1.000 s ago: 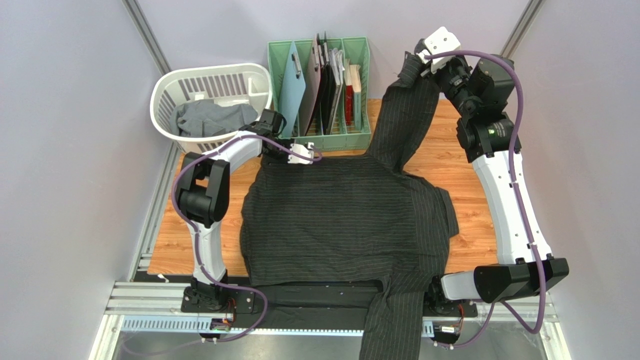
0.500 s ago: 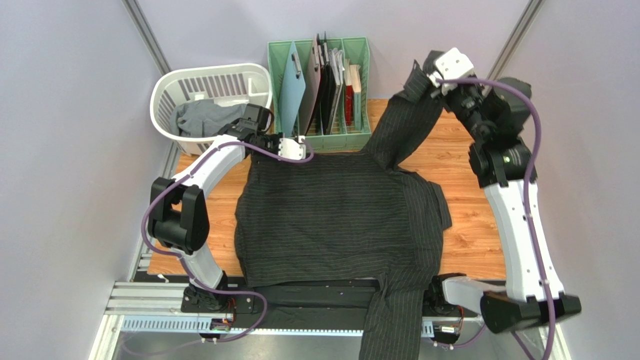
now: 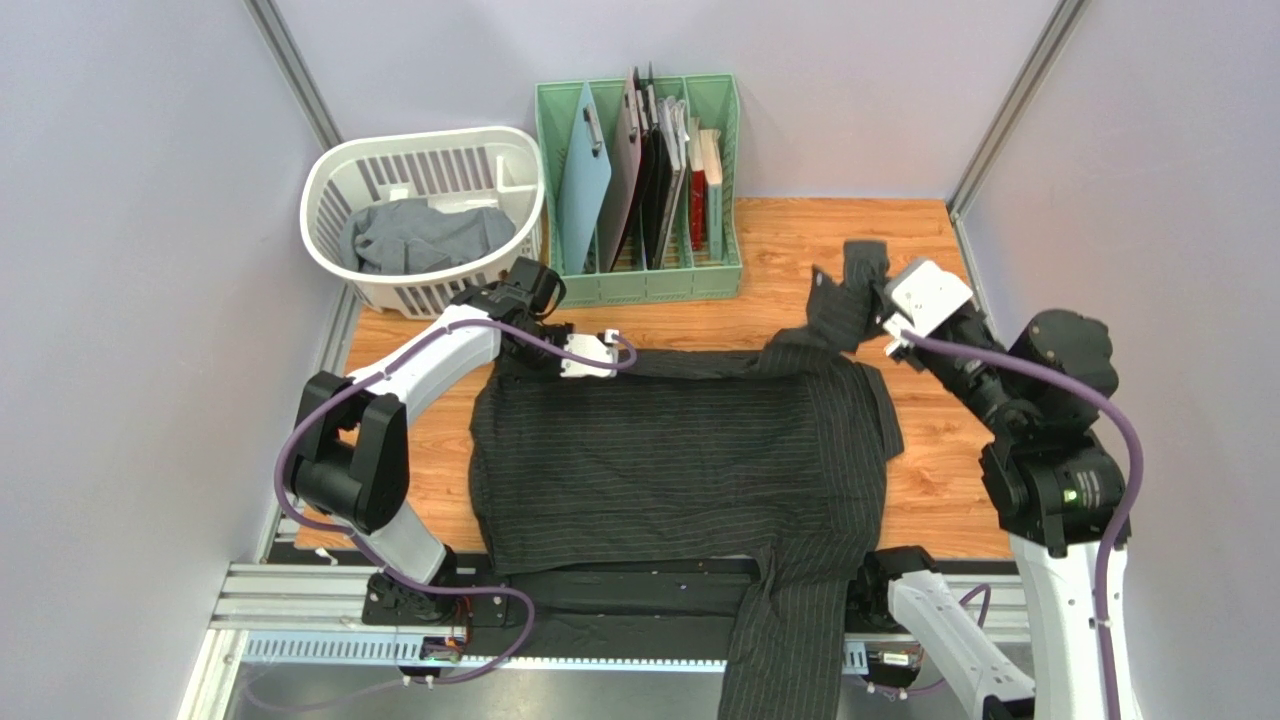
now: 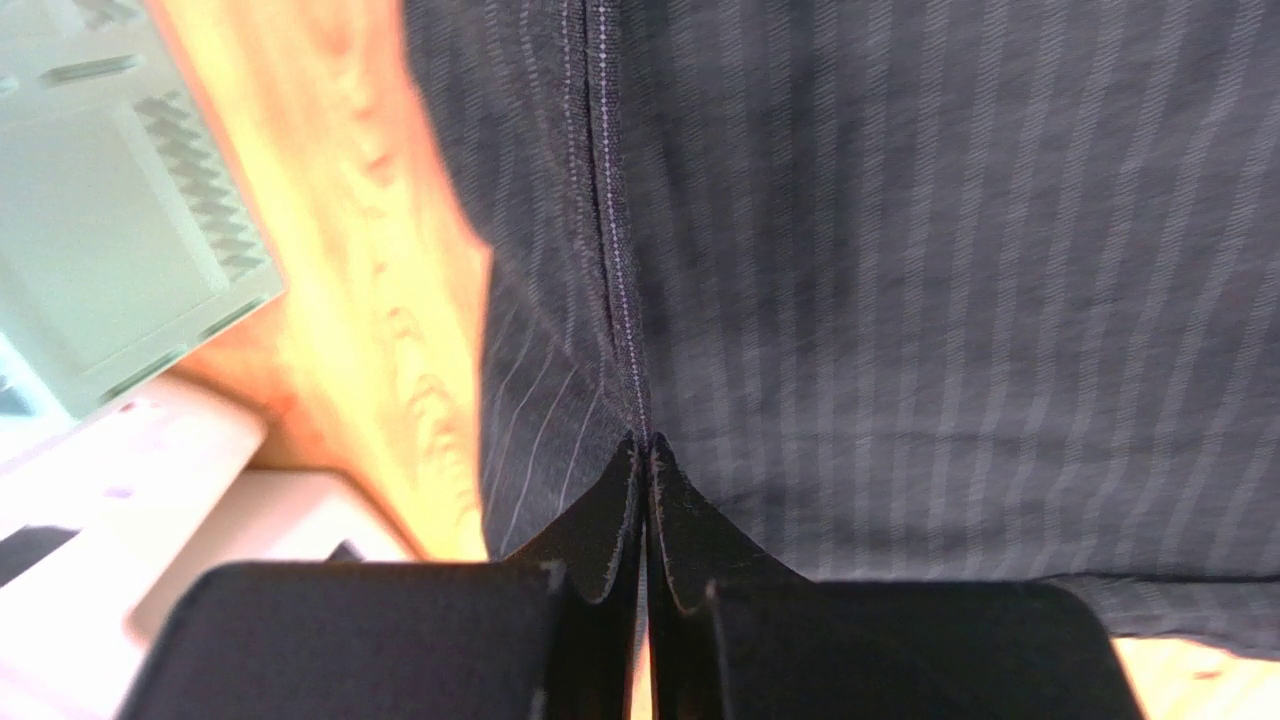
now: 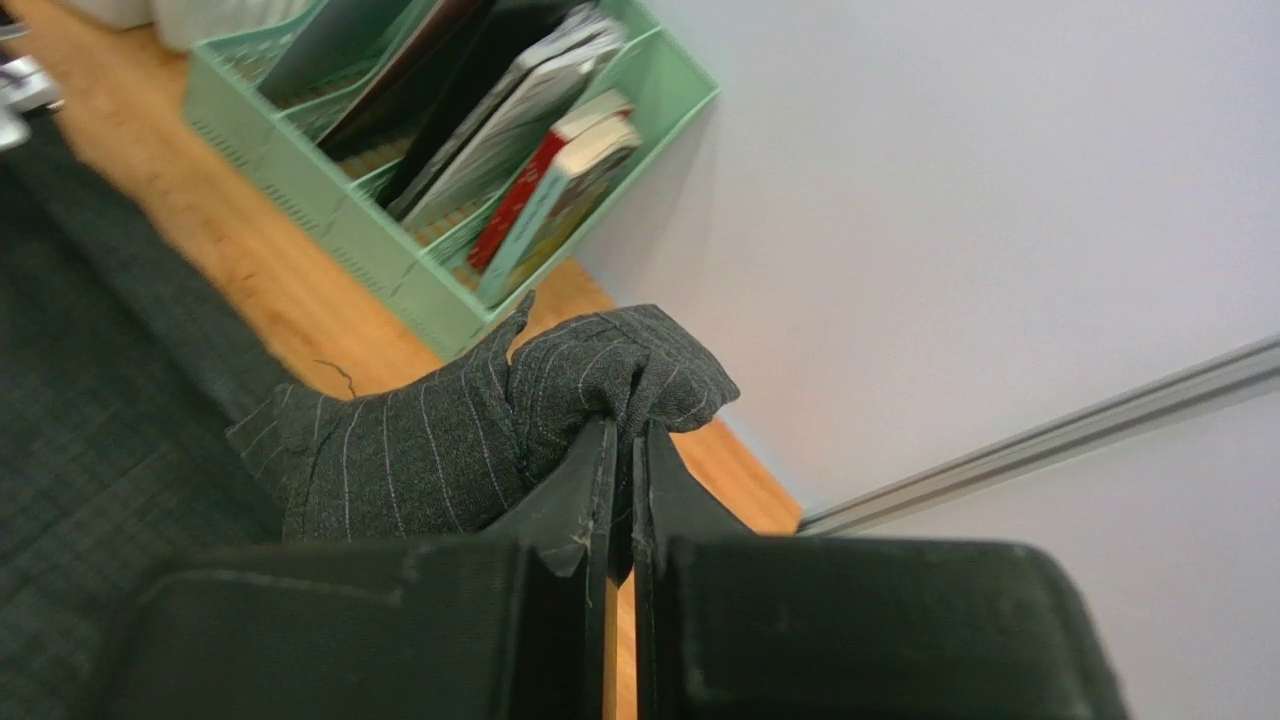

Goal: Fold and stack the long sleeve shirts
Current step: Fold the shirt

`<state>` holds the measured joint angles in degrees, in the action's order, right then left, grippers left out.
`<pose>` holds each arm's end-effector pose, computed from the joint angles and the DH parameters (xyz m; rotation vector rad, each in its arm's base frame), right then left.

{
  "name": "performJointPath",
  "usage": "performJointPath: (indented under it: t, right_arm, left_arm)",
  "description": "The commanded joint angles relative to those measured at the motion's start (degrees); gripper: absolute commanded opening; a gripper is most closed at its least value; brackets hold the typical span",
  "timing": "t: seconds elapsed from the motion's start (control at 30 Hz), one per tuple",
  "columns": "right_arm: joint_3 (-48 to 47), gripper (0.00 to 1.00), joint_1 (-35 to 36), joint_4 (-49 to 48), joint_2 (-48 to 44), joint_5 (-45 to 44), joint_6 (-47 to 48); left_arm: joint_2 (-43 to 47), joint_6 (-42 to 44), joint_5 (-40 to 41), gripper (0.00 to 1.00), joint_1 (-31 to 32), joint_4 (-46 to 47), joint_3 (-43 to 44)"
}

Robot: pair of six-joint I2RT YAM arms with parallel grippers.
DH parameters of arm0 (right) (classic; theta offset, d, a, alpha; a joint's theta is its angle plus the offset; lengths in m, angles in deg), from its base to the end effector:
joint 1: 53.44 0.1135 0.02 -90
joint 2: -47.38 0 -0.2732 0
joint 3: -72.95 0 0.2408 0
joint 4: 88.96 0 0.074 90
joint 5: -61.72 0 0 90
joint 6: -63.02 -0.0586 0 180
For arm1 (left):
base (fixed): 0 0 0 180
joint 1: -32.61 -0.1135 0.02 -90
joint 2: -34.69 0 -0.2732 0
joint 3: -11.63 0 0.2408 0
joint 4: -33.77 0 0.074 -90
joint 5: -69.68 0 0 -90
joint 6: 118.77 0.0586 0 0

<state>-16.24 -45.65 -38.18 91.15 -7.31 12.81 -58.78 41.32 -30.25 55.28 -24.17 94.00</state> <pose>0.1159 0.0370 0.4620 -0.9124 1.3861 -0.1196 0.2913 -0.1326 0.2168 2.0126 1.8572 -0.0141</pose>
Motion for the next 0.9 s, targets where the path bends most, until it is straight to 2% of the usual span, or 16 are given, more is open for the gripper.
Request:
performJointPath:
  t: [0.0, 0.1, 0.2, 0.3, 0.37, 0.43, 0.47, 0.5, 0.53, 0.57, 0.6, 0.67, 0.7, 0.73, 0.8, 0.87]
  right_arm:
    - [5.58, 0.0, -0.15, 8.81, -3.33, 7.31, 2.57]
    - [8.48, 0.0, 0.03, 12.24, -3.69, 10.66, 3.72]
    - [10.77, 0.0, -0.06, 12.77, -2.73, 10.06, 3.98]
    - [10.52, 0.0, -0.06, 14.34, -1.5, 12.06, 4.07]
    - [9.73, 0.0, -0.06, 15.4, 0.08, 14.44, 3.11]
    - [8.93, 0.0, 0.29, 16.11, 1.57, 18.22, 0.56]
    - [8.93, 0.0, 1.16, 15.76, 1.76, 19.27, -0.58]
    - [9.28, 0.0, 1.87, 14.72, 2.45, 21.11, -2.42]
    - [9.63, 0.0, 3.01, 14.01, 3.51, 21.74, -3.39]
    - [9.98, 0.0, 5.72, 13.05, 4.3, 21.83, -4.36]
    - [10.16, 0.0, 7.4, 11.56, 5.09, 21.4, -4.81]
    - [10.6, 0.0, 13.17, 10.14, 7.45, 19.73, -5.51]
    - [10.51, 0.0, 14.95, 8.92, 7.99, 17.89, -5.6]
    - [10.51, 0.0, 16.62, 8.3, 8.61, 17.27, -5.86]
    - [10.69, 0.0, 20.32, 5.32, 9.49, 16.65, -6.21]
    - [10.69, 0.0, 23.48, 3.03, 10.19, 15.25, -7.53]
  left_arm:
    - [-0.73, -5.11, -0.17, 0.0, 1.76, -1.41, -1.59]
    - [-3.28, -7.76, -0.52, 0.0, 1.84, -1.58, -0.97]
    - [-4.09, -9.7, -2.1, 0.04, 1.76, -2.46, -1.23]
    - [-4.0, -10.67, -3.24, 0.13, 1.58, -4.47, -0.97]
    - [-2.6, -12.07, -5.0, 0.24, 0.8, -6.85, 0.34]
    - [1.43, -14.08, -13.85, 0.31, -1.49, -10.61, 3.93]
    - [3.28, -18.71, -17.54, 0.34, -2.1, -11.24, 5.17]
    - [7.04, -21.98, -25.49, 0.38, -2.55, -11.6, 6.23]
    - [8.81, -24.88, -29.84, 0.59, -2.55, -11.86, 7.89]
    - [10.57, -32.48, -37.71, 0.77, -2.2, -10.99, 8.52]
    - [13.98, -37.34, -40.4, 0.93, -1.76, -8.81, 8.61]
    - [17.25, -46.66, -43.67, 0.96, 0.51, 0.58, 7.3]
    - [19.88, -54.62, -43.24, 0.99, 1.4, 4.18, 6.42]
    - [21.21, -58.71, -43.24, 0.99, 2.28, 11.35, 3.63]
    - [24.12, -65.91, -42.02, 0.99, 5.44, 17.29, 1.15]
    - [24.65, -68.58, -41.74, 0.99, 8.51, 22.75, -0.88]
